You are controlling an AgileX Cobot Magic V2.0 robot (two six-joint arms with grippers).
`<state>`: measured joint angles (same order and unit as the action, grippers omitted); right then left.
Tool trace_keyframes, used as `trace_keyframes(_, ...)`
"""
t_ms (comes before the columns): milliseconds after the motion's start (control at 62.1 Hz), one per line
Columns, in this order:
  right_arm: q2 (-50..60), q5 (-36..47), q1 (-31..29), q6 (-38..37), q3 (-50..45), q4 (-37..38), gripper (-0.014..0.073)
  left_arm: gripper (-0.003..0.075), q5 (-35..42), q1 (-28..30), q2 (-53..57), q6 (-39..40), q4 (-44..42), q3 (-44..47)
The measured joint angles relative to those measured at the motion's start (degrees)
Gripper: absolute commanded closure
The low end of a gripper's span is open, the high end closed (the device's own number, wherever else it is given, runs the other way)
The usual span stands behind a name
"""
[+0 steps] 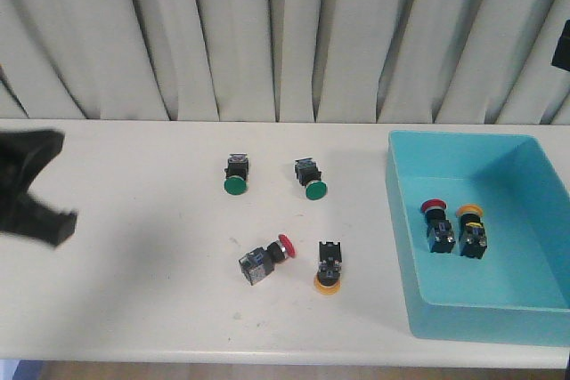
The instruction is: Pick red and yellow buttons and place in box
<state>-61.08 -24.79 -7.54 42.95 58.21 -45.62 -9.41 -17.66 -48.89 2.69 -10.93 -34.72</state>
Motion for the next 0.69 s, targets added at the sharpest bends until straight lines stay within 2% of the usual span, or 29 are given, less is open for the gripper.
trace_keyframes(113,0.0,0.0,0.0,0.0,0.0,0.0,0.0600,0.0727,11.2,4.9,15.3,-0.8,5.3,18.9)
trace_keyframes(258,0.0,0.0,0.0,0.0,0.0,0.0,0.0600,0.0727,12.5,8.8,30.5,-1.3,8.3,31.0)
trace_keyframes(499,0.0,0.0,0.0,0.0,0.0,0.0,0.0600,0.0727,8.6,15.8,44.6,-0.8,9.1,36.2)
trace_keyframes(692,0.0,0.0,0.0,0.0,0.0,0.0,0.0600,0.0727,6.6,16.6,49.4,0.8,9.0,36.3)
